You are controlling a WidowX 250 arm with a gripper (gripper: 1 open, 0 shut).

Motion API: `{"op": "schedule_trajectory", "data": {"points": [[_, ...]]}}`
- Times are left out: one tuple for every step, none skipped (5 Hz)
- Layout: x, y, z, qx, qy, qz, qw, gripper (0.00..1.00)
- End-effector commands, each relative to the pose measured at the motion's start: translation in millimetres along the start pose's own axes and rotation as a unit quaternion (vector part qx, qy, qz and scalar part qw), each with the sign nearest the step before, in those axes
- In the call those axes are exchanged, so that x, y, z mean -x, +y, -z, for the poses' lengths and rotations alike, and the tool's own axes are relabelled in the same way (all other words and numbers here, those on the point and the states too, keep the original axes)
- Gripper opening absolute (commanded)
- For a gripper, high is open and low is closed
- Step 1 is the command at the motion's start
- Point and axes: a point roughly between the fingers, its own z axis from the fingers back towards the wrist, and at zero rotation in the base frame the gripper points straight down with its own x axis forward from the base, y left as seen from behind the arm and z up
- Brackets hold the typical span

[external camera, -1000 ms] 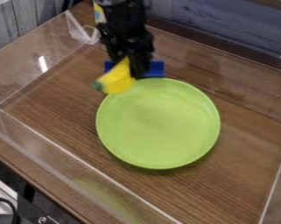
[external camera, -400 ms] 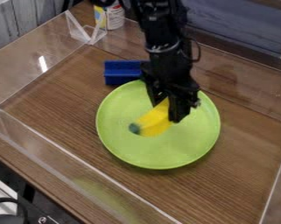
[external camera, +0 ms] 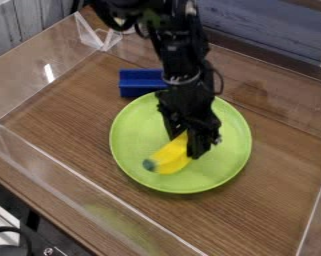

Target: Put the banana in the green plate

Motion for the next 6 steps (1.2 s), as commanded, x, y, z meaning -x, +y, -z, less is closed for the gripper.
{"op": "schedule_trajectory", "data": {"points": [[-0.5,4,-0.7,-0.004,-0.012,-0.002,0.9999,0.00],[2.0,3,-0.6,-0.001,-0.009,-0.008,0.9999,1.00],[4.3,1,-1.7,0.002,-0.008,-0.015,0.9999,1.00],[6.8,0,-4.9,0.006,-0.007,-0.024,0.9997,1.00],[8.8,-1,-9.5,0.010,-0.007,-0.033,0.9994,1.00],[9.9,-2,-14.5,0.013,-0.008,-0.041,0.9990,1.00]]}}
